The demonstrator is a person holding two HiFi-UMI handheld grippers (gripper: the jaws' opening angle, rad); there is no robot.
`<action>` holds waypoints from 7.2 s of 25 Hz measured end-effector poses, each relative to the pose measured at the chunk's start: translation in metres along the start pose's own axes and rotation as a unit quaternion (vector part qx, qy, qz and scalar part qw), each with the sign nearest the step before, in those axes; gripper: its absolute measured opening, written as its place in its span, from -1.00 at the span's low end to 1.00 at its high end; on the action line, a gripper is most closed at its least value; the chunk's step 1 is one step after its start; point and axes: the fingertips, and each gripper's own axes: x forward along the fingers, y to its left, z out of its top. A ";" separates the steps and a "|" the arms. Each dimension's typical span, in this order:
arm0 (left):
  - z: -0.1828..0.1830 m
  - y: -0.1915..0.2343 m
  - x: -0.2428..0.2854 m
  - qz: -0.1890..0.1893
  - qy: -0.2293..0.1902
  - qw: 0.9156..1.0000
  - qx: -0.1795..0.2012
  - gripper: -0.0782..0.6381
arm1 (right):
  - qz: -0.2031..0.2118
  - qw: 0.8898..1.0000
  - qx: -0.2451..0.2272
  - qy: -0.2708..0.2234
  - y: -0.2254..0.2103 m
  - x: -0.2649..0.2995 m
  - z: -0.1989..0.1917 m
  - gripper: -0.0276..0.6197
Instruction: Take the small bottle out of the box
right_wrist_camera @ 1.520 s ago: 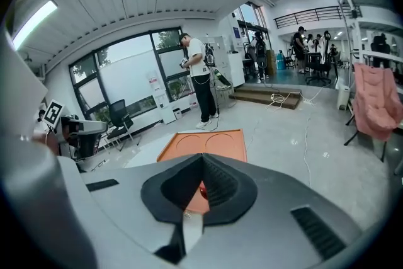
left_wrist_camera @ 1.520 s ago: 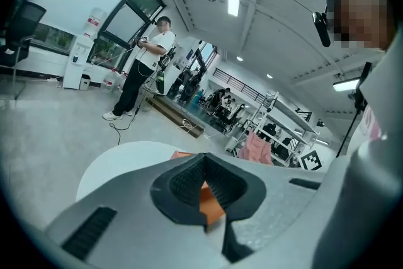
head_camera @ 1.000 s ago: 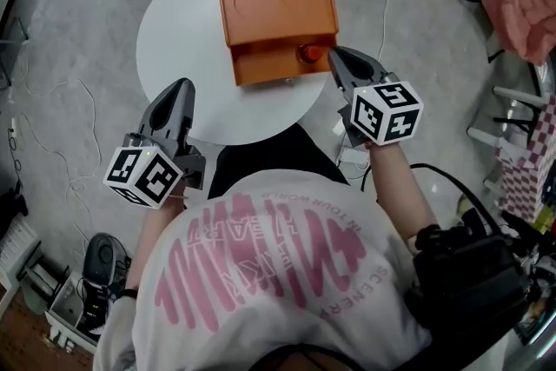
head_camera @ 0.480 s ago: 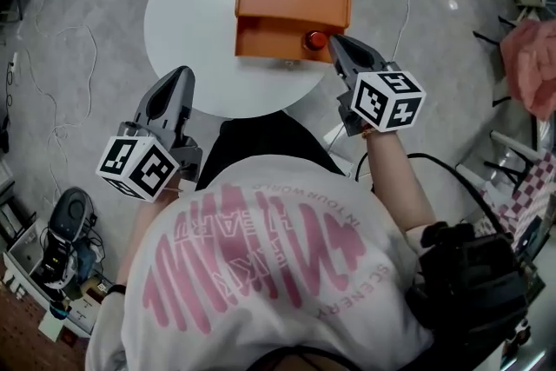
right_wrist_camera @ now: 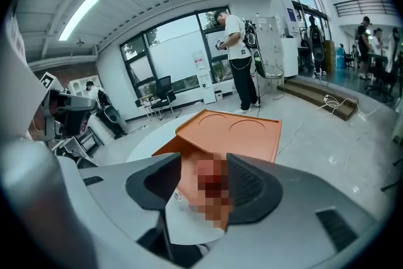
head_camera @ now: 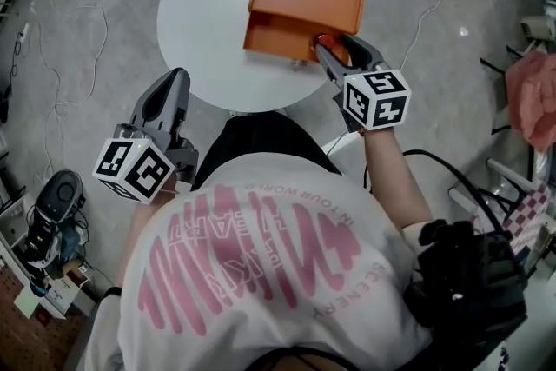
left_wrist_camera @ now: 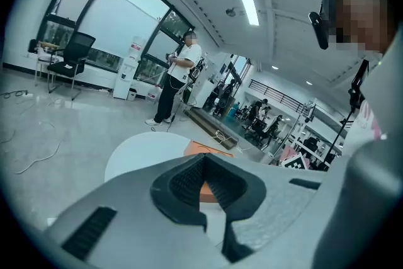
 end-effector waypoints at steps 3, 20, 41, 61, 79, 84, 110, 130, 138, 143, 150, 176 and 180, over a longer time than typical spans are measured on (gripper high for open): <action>0.002 0.005 -0.011 0.013 -0.006 1.000 -0.001 -0.76 | -0.005 1.000 -0.028 0.011 0.004 0.008 -0.006 -0.28; 0.000 0.018 -0.029 0.030 -0.004 1.000 -0.004 -0.76 | -0.036 0.998 -0.044 0.030 0.003 0.023 -0.013 -0.49; 0.023 0.038 -0.021 0.004 -0.007 1.000 -0.005 -0.76 | -0.074 0.994 -0.056 0.056 0.006 0.024 -0.009 -0.52; 0.048 0.045 0.001 -0.046 0.001 0.999 0.008 -0.76 | -0.097 0.995 -0.022 0.033 0.016 0.010 0.010 -0.53; 0.111 0.037 0.026 -0.125 -0.025 0.991 0.028 -0.76 | -0.171 0.983 -0.031 -0.062 0.031 -0.048 0.104 -0.53; 0.139 0.029 0.034 -0.155 -0.046 0.986 0.041 -0.76 | -0.191 0.977 -0.035 -0.091 0.039 -0.064 0.130 -0.53; 0.211 -0.048 0.028 -0.274 -0.092 0.953 0.091 -0.76 | -0.202 0.937 -0.007 -0.287 0.089 -0.166 0.233 -0.53; 0.134 -0.117 -0.001 -0.264 -0.059 0.959 0.086 -0.76 | -0.164 0.947 -0.023 -0.277 0.095 -0.221 0.190 -0.53; 0.086 -0.153 -0.015 -0.260 -0.035 0.961 0.083 -0.76 | -0.139 0.952 -0.013 -0.274 0.099 -0.239 0.162 -0.53; 0.077 -0.160 -0.025 -0.251 -0.042 0.964 0.078 -0.76 | -0.136 0.951 -0.012 -0.276 0.098 -0.253 0.149 -0.53; 0.055 -0.167 -0.043 -0.235 -0.046 0.968 0.075 -0.76 | -0.130 0.952 -0.011 -0.277 0.099 -0.271 0.125 -0.53; -0.040 -0.206 -0.104 -0.202 -0.056 0.977 0.047 -0.76 | -0.124 0.960 -0.013 -0.249 0.106 -0.339 0.025 -0.53; -0.050 -0.212 -0.112 -0.200 -0.057 0.977 0.045 -0.76 | -0.125 0.960 -0.015 -0.249 0.107 -0.349 0.016 -0.53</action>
